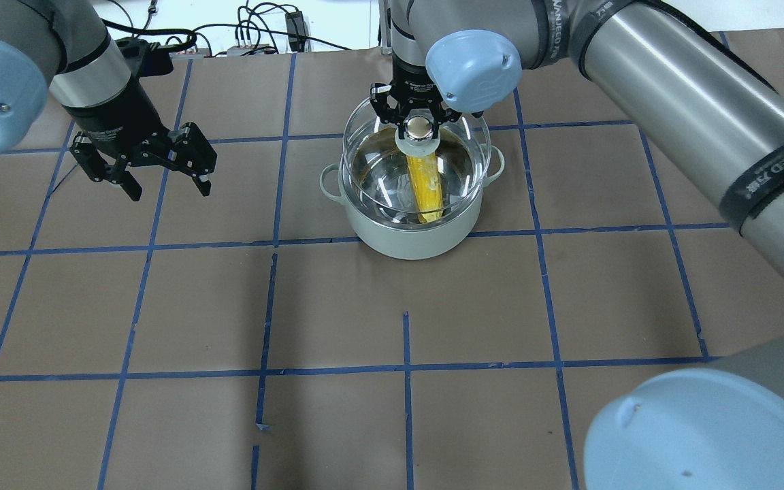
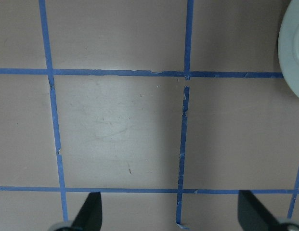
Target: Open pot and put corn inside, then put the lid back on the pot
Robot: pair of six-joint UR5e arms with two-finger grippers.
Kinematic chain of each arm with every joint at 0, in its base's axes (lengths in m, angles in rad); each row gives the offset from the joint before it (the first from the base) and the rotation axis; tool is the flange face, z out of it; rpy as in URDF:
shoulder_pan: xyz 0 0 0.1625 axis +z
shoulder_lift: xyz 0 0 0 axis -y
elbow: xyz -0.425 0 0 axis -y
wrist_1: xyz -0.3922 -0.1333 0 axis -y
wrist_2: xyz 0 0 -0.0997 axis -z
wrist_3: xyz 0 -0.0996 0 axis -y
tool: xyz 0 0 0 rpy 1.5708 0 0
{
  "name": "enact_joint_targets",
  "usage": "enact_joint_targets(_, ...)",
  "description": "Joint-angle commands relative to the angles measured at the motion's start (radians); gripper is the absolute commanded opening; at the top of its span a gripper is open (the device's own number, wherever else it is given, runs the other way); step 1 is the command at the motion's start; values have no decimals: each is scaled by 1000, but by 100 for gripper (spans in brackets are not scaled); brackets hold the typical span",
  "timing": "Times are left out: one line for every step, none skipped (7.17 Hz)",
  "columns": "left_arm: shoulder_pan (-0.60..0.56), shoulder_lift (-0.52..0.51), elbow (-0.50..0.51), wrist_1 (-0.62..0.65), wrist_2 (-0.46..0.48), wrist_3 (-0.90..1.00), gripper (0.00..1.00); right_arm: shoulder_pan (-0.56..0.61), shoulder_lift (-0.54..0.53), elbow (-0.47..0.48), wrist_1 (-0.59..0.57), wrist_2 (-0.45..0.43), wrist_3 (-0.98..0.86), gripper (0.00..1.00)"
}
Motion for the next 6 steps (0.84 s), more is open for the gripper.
enact_joint_targets(-3,4,-2,-2,7,-25,100,2,-1,3,2,2,1,19)
enact_joint_targets(-11,5,-4,-2,10,-87,100,2,-1,3,3,3,2,19)
enact_joint_targets(-15,8,-7,-5,10,-130,100,2,-1,3,3,3,2,19)
enact_joint_targets(-24,11,-14,-6,10,-150,100,17,10,3,3,2,2,19)
enact_joint_targets(-26,15,-19,-6,9,-169,100,25,16,2,2,-1,2,20)
enact_joint_targets(-26,22,-25,-8,9,-170,100,25,16,0,5,-3,2,21)
